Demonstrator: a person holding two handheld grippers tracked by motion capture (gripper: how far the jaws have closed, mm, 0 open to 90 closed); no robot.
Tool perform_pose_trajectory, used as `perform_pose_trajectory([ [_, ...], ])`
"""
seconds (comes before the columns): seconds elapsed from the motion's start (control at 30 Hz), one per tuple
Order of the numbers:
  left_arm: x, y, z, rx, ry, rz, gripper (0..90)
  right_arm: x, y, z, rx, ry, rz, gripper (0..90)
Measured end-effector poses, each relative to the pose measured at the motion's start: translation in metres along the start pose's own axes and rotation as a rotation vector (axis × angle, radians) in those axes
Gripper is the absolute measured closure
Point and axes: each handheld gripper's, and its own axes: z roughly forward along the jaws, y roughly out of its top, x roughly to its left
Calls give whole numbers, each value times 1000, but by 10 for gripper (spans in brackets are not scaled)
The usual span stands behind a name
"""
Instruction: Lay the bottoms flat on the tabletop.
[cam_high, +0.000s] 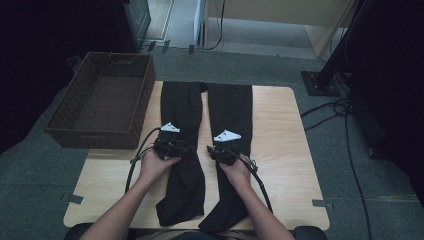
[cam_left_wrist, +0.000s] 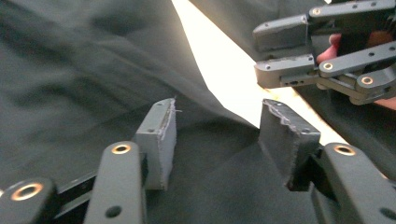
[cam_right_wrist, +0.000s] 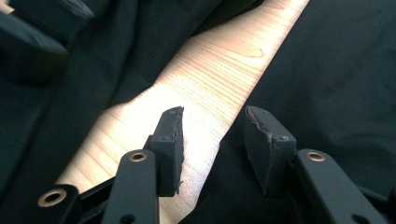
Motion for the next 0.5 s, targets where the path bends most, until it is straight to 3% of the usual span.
perform_pose_trajectory([
  [0.07,-1,-2,9,24,34,20,453,0,0,0,0,-1,-1,583],
  [0.17,2,-3,13,-16,40,1,489,0,0,0,-1,-2,0,584],
  [0.27,-2,-3,16,-18,60,40,624,0,0,0,-1,-2,0,584],
  [0.4,-4,-3,15,-23,3,40,837,0,0,0,-1,-4,3,587],
  [0.5,-8,-3,6,-54,-29,63,828,0,-1,-1,-3,-6,4,590],
])
